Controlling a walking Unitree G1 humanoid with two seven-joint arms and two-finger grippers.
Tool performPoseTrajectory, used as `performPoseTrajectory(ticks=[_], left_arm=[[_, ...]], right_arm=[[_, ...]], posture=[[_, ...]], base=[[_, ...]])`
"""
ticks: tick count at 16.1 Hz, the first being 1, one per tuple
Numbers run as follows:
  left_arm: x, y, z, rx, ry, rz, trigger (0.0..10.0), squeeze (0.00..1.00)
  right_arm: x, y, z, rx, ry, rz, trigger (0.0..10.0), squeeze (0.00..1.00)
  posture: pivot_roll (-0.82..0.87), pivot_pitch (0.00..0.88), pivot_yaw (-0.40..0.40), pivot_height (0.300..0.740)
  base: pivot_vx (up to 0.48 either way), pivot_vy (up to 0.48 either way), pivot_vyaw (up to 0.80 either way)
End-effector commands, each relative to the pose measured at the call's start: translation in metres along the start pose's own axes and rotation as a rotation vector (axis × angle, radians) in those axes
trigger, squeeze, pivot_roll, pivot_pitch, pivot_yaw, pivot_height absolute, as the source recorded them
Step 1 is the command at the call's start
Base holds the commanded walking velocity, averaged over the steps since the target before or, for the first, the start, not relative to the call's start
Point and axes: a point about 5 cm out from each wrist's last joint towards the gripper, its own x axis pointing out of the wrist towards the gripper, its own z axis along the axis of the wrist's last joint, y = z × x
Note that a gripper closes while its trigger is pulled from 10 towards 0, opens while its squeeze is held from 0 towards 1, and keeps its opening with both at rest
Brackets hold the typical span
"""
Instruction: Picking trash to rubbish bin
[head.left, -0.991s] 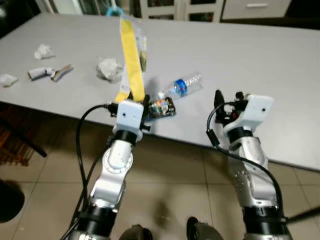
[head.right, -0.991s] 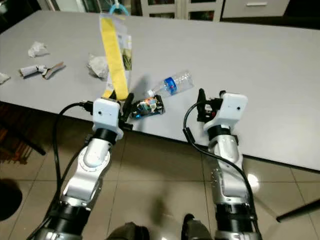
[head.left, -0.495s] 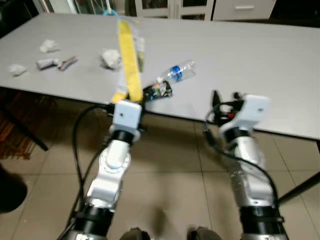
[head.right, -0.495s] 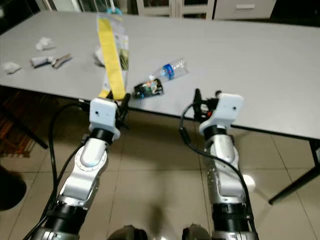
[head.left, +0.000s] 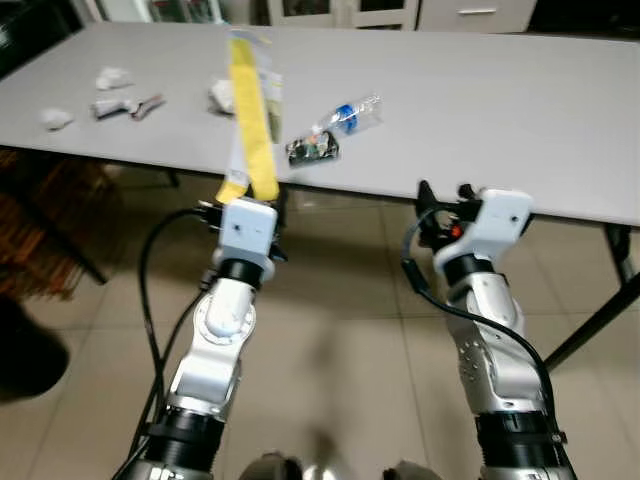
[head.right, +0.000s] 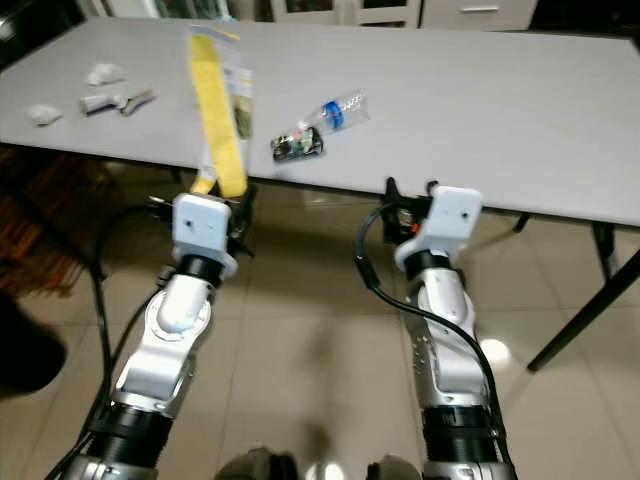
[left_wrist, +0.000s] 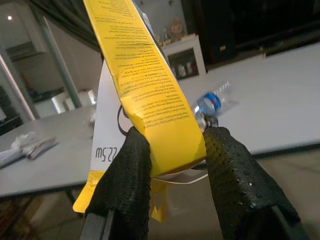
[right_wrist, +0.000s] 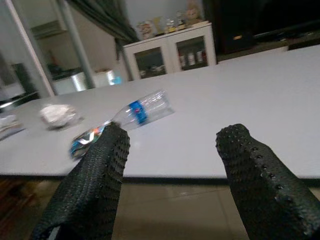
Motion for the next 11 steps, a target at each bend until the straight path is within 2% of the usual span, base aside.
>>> performPoseTrajectory(ticks=[1, 6, 7, 11], left_arm=[[0.001, -0.003, 0.004, -0.002, -0.013, -0.011, 10.0, 0.0], [0.0, -0.003, 0.003, -0.009, -0.009, -0.014, 10.0, 0.0], [0.0, -0.003, 0.002, -0.006, -0.007, -0.014, 10.0, 0.0], [-0.003, -0.004, -0.01, -0.001, 0.048, -0.021, 10.0, 0.0]], right_arm=[[-0.002, -0.005, -0.003, -0.009, 0.016, -0.015, 10.0, 0.0], [-0.002, -0.003, -0.004, -0.026, 0.026, 0.006, 10.0, 0.0], [-0.002, -0.002, -0.005, -0.03, 0.03, 0.009, 10.0, 0.0], [-0.004, -0.003, -0.012, -0.048, 0.061, 0.021, 10.0, 0.0]], posture=[[-0.1, 0.124, 0.088, 0.74], [-0.1, 0.125, 0.088, 0.74], [-0.1, 0.125, 0.088, 0.74], [-0.1, 0.123, 0.087, 0.74]], base=[[-0.259, 0.0, 0.0], [-0.274, 0.0, 0.0], [0.0, 0.0, 0.0], [0.0, 0.0, 0.73]])
